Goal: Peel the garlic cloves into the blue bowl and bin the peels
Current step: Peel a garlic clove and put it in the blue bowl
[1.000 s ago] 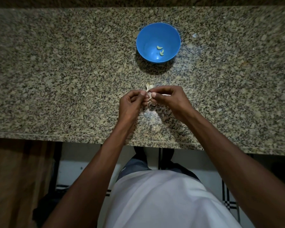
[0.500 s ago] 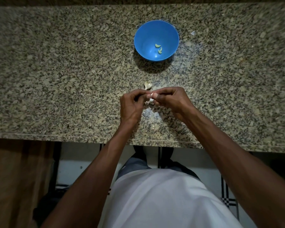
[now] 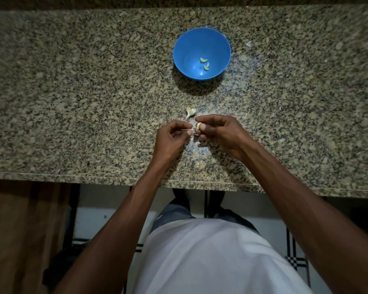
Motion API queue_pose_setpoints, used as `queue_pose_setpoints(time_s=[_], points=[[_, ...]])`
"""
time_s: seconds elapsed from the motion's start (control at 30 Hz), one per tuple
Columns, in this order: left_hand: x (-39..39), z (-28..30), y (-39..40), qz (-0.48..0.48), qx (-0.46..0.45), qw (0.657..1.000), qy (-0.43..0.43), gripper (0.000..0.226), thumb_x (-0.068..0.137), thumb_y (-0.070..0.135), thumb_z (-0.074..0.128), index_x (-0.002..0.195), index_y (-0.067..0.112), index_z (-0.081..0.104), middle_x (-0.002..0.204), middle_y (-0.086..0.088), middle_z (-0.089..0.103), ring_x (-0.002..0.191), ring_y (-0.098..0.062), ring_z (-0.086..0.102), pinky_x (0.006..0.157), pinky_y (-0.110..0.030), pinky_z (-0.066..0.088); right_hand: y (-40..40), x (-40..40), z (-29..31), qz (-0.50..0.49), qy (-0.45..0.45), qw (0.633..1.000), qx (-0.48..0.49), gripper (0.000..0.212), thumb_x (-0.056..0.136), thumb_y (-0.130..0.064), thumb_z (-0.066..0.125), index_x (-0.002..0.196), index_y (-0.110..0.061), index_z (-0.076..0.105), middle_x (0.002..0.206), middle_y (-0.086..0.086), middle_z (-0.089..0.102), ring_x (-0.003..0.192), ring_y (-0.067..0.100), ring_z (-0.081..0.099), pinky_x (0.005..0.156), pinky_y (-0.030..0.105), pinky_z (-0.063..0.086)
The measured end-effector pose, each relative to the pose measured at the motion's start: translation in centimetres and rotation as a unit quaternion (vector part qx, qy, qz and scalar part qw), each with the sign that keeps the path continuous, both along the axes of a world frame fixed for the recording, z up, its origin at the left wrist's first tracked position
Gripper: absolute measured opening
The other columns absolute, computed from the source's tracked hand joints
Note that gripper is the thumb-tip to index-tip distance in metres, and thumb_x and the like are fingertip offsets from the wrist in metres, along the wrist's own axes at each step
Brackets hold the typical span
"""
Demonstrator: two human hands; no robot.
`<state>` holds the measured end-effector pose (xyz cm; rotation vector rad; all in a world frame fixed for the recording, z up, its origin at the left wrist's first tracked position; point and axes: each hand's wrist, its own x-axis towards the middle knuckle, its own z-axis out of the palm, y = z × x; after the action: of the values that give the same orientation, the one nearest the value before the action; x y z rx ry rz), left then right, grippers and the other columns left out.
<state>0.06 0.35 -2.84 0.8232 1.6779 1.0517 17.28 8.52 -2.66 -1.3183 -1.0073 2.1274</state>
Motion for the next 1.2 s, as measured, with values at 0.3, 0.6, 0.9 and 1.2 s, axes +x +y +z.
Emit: queue_pose_setpoints(time_s=[0.3, 0.6, 0.9, 1.2], points=[[0.4, 0.5, -0.2, -0.015, 0.027, 1.000, 0.001, 0.023, 0.091, 0.024, 0.079, 0.111, 0.012, 0.079, 0.107, 0.001, 0.079, 0.103, -0.014, 0.075, 0.090, -0.038, 0.062, -0.7, 0.2, -0.6, 0.014, -0.015, 0.998, 0.054, 0.015, 0.088, -0.003, 0.081, 0.102, -0.007, 0.080, 0.106, 0.008, 0.080, 0.098, 0.022, 0.077, 0.083, 0.033, 0.062], [0.6, 1.2, 0.4, 0.028, 0.037, 0.999, 0.015, 0.018, 0.086, 0.007, 0.081, 0.104, 0.009, 0.080, 0.103, 0.000, 0.080, 0.100, -0.010, 0.075, 0.090, -0.031, 0.062, -1.2, 0.0, 0.3, -0.037, 0.047, 0.998, -0.023, 0.027, 0.092, 0.003, 0.071, 0.119, 0.008, 0.072, 0.112, 0.024, 0.076, 0.104, 0.030, 0.076, 0.089, 0.030, 0.063], [0.8, 1.3, 0.6, 0.013, 0.062, 0.991, 0.119, 0.013, 0.089, 0.012, 0.080, 0.101, 0.011, 0.081, 0.097, 0.002, 0.079, 0.091, -0.006, 0.074, 0.081, -0.024, 0.061, -1.3, -0.1, 0.6, -0.026, 0.009, 0.998, 0.064, 0.017, 0.092, -0.007, 0.077, 0.107, -0.002, 0.079, 0.102, 0.019, 0.079, 0.093, 0.027, 0.076, 0.088, 0.035, 0.064], [0.0, 1.5, 0.5, -0.021, 0.079, 0.986, 0.143, 0.012, 0.093, 0.020, 0.077, 0.102, 0.013, 0.082, 0.095, 0.005, 0.079, 0.089, -0.007, 0.075, 0.079, -0.029, 0.062, -2.1, -0.3, 0.7, -0.047, 0.031, 0.993, 0.104, 0.009, 0.093, -0.010, 0.077, 0.100, -0.010, 0.082, 0.099, 0.014, 0.080, 0.089, 0.021, 0.076, 0.079, 0.026, 0.062]])
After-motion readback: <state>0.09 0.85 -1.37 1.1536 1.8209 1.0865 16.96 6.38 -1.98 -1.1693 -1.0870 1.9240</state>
